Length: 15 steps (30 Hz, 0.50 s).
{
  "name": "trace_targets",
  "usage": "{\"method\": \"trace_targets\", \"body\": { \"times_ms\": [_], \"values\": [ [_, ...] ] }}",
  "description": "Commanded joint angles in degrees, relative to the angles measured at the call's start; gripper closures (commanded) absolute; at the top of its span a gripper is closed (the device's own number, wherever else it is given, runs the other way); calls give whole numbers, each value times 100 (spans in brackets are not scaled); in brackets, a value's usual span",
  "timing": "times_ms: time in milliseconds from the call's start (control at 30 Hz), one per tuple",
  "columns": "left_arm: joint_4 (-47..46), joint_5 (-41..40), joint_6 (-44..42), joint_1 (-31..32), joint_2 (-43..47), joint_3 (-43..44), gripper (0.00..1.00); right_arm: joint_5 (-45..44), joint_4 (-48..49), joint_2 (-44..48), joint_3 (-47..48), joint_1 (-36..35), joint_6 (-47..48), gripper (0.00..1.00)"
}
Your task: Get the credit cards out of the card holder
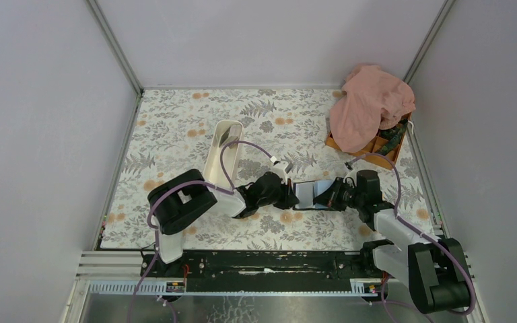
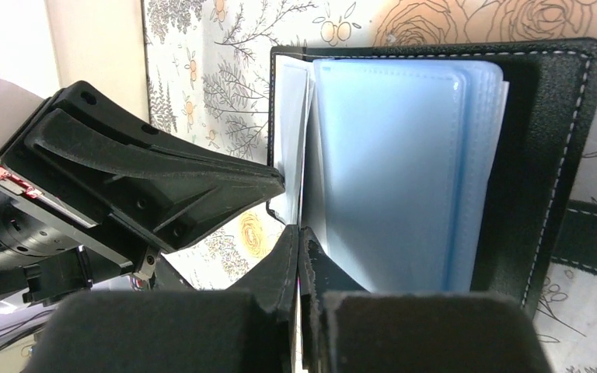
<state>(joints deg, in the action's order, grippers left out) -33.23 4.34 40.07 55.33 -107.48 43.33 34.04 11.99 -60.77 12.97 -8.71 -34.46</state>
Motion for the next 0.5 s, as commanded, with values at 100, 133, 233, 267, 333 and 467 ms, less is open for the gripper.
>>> {"method": "trace_targets", "body": {
  "times_ms": [100,133,233,267,333,467],
  "values": [
    [829,38,-114,-23,-369,-178,100,-294,-338,294,324,217,180,100],
    [834,46,-114,-31,-372,-166,100,-327,-384,316,331,240,192,100],
    [849,66,-137,-54,-390,-136,100,-398,-447,362,330,317,198,100],
    [857,75,-140,-60,-388,-125,100,-421,-477,394,329,352,192,100],
    [860,92,-145,-76,-401,-118,100,-505,-559,457,328,433,195,100],
    [862,115,-149,-106,-396,-113,100,-796,-782,662,359,562,210,100]
  ]
}}
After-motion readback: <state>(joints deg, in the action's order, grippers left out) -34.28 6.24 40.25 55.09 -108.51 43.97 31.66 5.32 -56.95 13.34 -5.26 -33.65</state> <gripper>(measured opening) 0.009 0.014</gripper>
